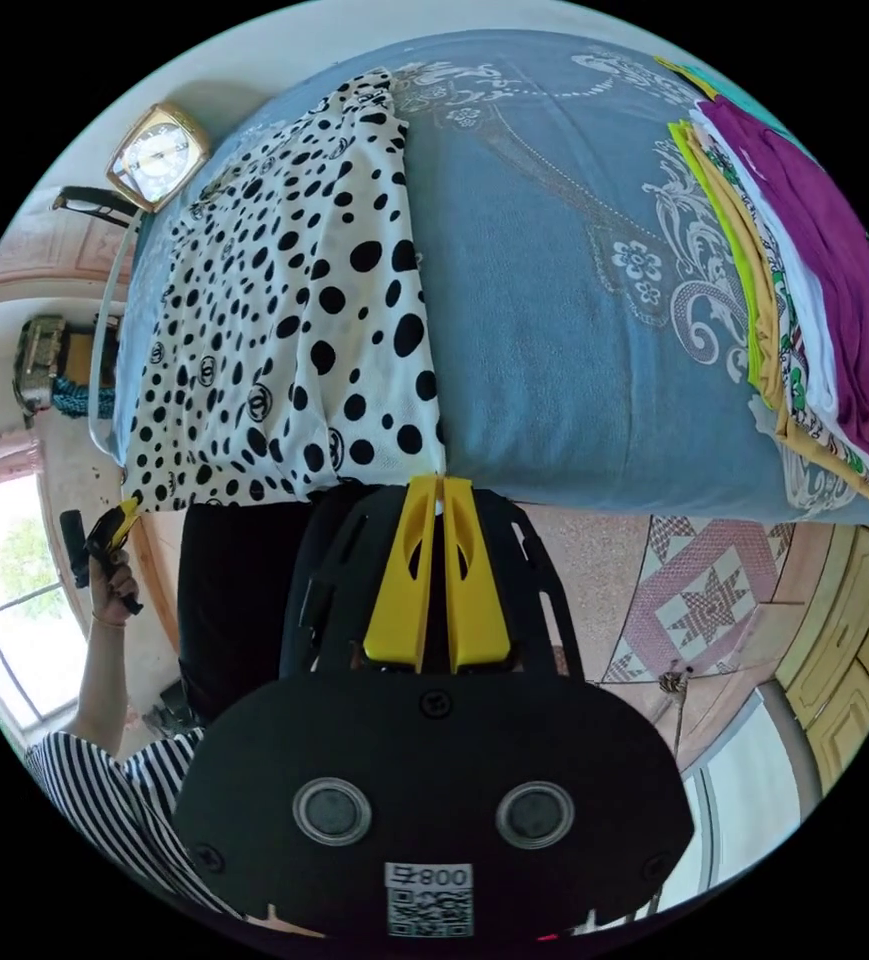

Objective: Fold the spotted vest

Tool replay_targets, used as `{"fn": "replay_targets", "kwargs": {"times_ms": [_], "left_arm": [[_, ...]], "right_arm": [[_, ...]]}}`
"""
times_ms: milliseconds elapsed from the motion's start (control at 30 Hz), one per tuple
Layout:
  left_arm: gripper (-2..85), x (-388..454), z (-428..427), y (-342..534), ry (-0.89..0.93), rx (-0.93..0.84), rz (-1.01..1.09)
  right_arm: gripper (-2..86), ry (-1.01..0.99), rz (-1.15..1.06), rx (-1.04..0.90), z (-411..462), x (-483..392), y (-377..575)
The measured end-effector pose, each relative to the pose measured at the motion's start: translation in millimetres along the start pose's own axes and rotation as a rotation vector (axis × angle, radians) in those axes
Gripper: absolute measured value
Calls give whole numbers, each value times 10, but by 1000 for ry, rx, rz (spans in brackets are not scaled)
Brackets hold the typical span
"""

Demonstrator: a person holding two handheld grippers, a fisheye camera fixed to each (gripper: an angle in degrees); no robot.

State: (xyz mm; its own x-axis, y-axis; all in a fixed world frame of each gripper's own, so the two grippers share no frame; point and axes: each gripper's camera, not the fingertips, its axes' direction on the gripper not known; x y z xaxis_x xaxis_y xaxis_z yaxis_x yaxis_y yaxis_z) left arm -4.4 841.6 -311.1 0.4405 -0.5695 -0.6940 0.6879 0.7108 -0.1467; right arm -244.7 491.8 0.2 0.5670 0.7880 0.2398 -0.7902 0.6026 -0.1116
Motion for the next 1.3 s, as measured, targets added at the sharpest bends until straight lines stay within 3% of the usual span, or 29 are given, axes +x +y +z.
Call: {"fn": "replay_targets", "kwargs": {"times_ms": [100, 300, 433, 600, 800, 967, 1067, 1300], "left_arm": [[16, 215, -149, 99, 26, 55, 33], [16, 784, -460, 289, 73, 153, 139], [16, 1161, -609, 543, 117, 197, 207], [16, 1303, -555, 1008, 106, 167, 175], [15, 1130, -265, 1378, 116, 119, -44], [15, 1427, -130, 939, 91, 104, -37], [15, 1810, -244, 335, 83, 155, 7], [15, 3460, -1058, -653, 28, 414, 360]], "right_arm": [[9, -188, -33, 59, -327, 258, 93], [6, -359, -182, 220, -1198, 586, 235], [5, -351, -292, 262, -1654, 734, 457], [5, -342, -313, 213, -1649, 1077, 791], [5, -406, -206, 44, -987, 1585, 736], [5, -441, -238, 54, -1039, 1595, 74], [5, -420, -265, 124, -1515, 1520, -643], [5, -396, -476, 493, -3647, 856, -1498]]}}
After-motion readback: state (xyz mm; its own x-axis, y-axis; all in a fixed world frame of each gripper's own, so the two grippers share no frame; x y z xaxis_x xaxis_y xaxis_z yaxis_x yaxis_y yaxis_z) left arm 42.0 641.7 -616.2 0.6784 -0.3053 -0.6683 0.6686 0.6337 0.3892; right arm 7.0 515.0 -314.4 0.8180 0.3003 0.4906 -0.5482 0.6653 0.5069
